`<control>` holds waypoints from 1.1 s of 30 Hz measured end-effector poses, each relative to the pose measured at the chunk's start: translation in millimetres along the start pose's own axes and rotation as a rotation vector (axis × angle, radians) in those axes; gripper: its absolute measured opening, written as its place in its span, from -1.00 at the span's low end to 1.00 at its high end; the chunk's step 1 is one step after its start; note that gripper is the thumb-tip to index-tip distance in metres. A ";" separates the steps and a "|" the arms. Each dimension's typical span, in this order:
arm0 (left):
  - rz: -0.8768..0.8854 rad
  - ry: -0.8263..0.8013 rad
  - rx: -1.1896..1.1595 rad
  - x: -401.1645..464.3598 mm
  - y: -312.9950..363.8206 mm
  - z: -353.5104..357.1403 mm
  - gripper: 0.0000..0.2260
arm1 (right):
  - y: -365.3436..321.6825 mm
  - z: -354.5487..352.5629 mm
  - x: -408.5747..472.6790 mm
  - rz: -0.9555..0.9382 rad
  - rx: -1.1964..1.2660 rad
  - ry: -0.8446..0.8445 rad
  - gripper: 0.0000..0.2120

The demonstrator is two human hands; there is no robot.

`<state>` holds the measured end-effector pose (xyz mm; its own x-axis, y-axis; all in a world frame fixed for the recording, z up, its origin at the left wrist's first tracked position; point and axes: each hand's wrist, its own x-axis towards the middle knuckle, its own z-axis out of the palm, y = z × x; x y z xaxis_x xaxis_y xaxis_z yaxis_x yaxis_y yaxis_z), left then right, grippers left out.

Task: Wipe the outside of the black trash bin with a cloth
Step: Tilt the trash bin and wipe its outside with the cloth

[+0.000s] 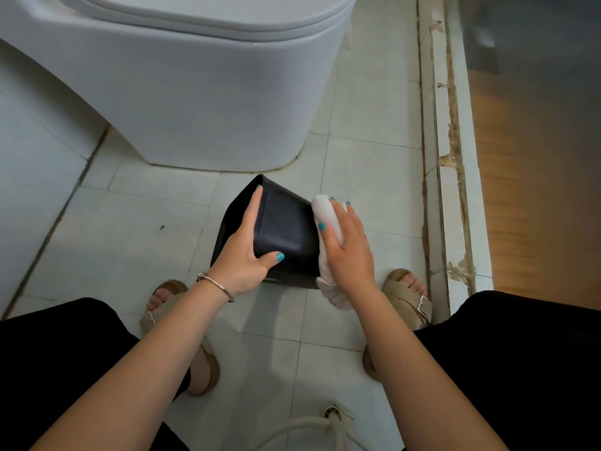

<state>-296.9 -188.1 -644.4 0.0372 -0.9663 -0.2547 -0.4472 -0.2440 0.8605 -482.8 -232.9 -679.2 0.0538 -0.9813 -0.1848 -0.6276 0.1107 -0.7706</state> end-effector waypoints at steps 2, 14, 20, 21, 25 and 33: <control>0.006 -0.013 0.012 0.0 0.6 -0.6 -0.07 | 11.8 -4.7 4.7 0.063 0.002 0.025 -0.58; 0.085 -0.044 0.114 5.8 9.2 9.6 -0.06 | 20.3 -7.1 0.3 0.173 0.071 0.107 -0.59; 0.100 -0.055 0.180 9.6 21.2 9.6 -0.04 | -20.6 0.3 -4.3 0.028 0.131 0.081 -0.60; 0.100 -0.051 0.181 10.0 21.9 9.9 -0.04 | -30.2 -0.2 -4.4 -0.010 0.130 0.065 -0.59; 0.092 -0.050 0.244 10.8 21.8 12.5 -0.04 | -64.4 -0.4 -4.8 -0.155 0.101 0.011 -0.57; 0.094 -0.077 0.243 15.2 22.6 12.3 -0.02 | -61.3 2.7 -3.2 -0.147 0.023 0.151 -0.47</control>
<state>-317.4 -207.3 -634.2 -0.0786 -0.9724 -0.2196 -0.6473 -0.1177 0.7531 -442.5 -236.1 -633.0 0.0253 -0.9994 0.0229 -0.6032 -0.0335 -0.7969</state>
